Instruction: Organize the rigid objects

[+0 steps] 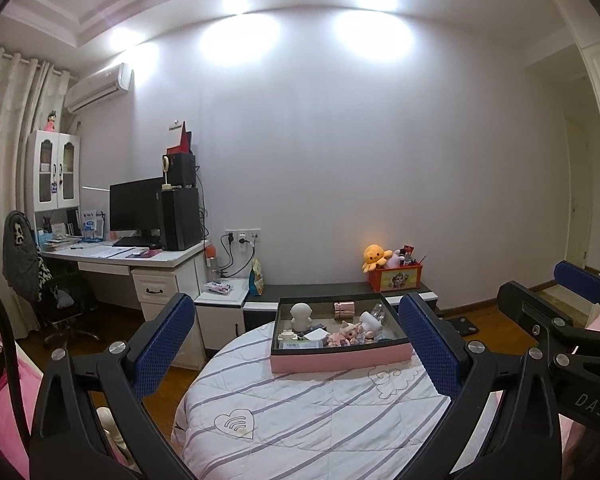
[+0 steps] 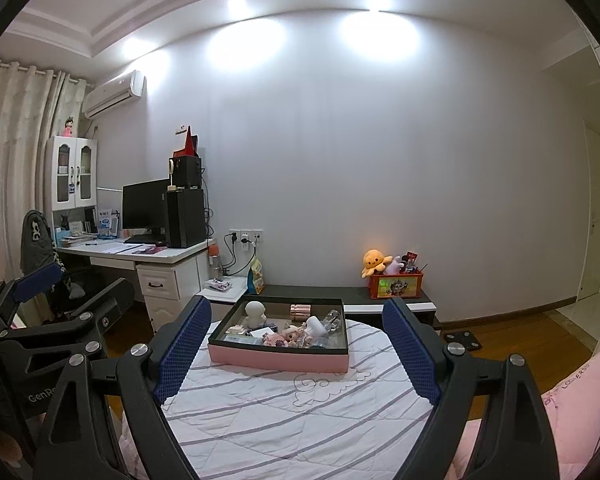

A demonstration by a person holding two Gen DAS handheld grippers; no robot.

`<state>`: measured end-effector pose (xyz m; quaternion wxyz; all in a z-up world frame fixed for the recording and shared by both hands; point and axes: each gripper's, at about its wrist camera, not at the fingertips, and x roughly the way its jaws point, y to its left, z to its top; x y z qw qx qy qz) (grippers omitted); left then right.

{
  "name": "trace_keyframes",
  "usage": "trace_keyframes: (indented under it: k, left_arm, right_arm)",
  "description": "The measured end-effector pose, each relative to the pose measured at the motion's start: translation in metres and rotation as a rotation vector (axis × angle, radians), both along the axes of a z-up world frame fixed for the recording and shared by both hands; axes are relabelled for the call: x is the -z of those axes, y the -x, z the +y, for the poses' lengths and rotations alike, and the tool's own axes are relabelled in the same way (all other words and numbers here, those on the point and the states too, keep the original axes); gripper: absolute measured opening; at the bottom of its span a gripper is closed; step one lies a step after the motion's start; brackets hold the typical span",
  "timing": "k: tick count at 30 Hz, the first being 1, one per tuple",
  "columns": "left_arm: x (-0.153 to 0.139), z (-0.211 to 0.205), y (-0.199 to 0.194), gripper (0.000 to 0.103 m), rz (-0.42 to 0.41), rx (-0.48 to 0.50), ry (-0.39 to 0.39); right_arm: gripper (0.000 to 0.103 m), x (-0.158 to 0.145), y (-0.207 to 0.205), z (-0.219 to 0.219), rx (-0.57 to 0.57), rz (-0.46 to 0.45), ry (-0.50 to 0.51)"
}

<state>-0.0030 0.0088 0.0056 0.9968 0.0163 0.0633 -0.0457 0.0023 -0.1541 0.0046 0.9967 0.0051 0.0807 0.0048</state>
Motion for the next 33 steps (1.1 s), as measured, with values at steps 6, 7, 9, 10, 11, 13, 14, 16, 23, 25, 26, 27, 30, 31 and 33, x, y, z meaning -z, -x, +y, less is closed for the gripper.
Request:
trace_keyframes:
  k: [6, 7, 9, 10, 11, 13, 14, 16, 23, 25, 26, 27, 30, 31, 33]
  left_arm:
    - [0.0001, -0.0011, -0.0001, 0.103, -0.001, -0.001, -0.004]
    - [0.0003, -0.0013, 0.0000, 0.103, -0.002, -0.002, -0.003]
    - [-0.0001, -0.0005, 0.0012, 0.103, 0.001, 0.000, -0.002]
    - [-0.0002, -0.0005, 0.0015, 0.103, 0.001, 0.000, -0.002]
    - [-0.0004, -0.0002, 0.0023, 0.103, 0.000, 0.001, -0.002]
    - [-0.0005, -0.0002, 0.0018, 0.103, 0.000, 0.000, -0.003]
    - [-0.0005, -0.0002, 0.0018, 0.103, 0.000, 0.000, -0.002]
    - [-0.0002, 0.0000, 0.0017, 0.103, 0.002, 0.003, -0.002]
    - [-0.0005, 0.0004, 0.0014, 0.103, 0.004, 0.000, -0.002]
    - [-0.0005, 0.0001, 0.0016, 0.103, 0.002, -0.001, -0.001]
    - [-0.0006, -0.0001, 0.0017, 0.103, 0.000, -0.002, -0.001]
    - [-0.0007, 0.0002, 0.0016, 0.103, -0.002, -0.003, -0.003]
    - [-0.0006, -0.0001, 0.0023, 0.103, -0.017, -0.010, -0.009]
    - [-0.0002, 0.0002, 0.0028, 0.103, -0.020, -0.012, -0.011]
    - [0.0003, -0.0005, 0.0025, 0.103, -0.026, -0.014, -0.014]
  right_arm:
    - [0.089, 0.0007, 0.0017, 0.0001, 0.003, -0.001, -0.001]
    - [0.089, 0.0006, 0.0030, -0.0002, 0.004, -0.001, -0.001]
    - [0.089, 0.0008, 0.0028, -0.0005, 0.004, 0.000, 0.000]
    - [0.089, 0.0007, 0.0028, -0.0006, 0.005, 0.001, 0.000]
    - [0.089, 0.0003, 0.0035, -0.0002, 0.006, 0.001, 0.001]
    - [0.089, 0.0001, 0.0039, -0.0004, 0.007, 0.000, 0.002]
    - [0.089, -0.0002, 0.0042, -0.0001, 0.007, 0.000, 0.002]
    - [0.089, 0.0000, 0.0041, -0.0003, 0.007, 0.000, 0.001]
    - [0.089, 0.0004, 0.0042, 0.0010, 0.006, 0.004, 0.005]
    - [0.089, 0.0005, 0.0042, 0.0010, 0.008, 0.004, 0.007]
    - [0.089, 0.0001, 0.0044, 0.0016, 0.008, 0.004, 0.007]
    - [0.089, 0.0000, 0.0044, 0.0016, 0.008, 0.005, 0.007]
    - [0.089, -0.0001, 0.0043, 0.0018, 0.008, 0.004, 0.006]
    - [0.089, 0.0000, 0.0043, 0.0018, 0.008, 0.005, 0.007]
    - [0.089, 0.0002, 0.0045, 0.0017, 0.009, 0.003, 0.007]
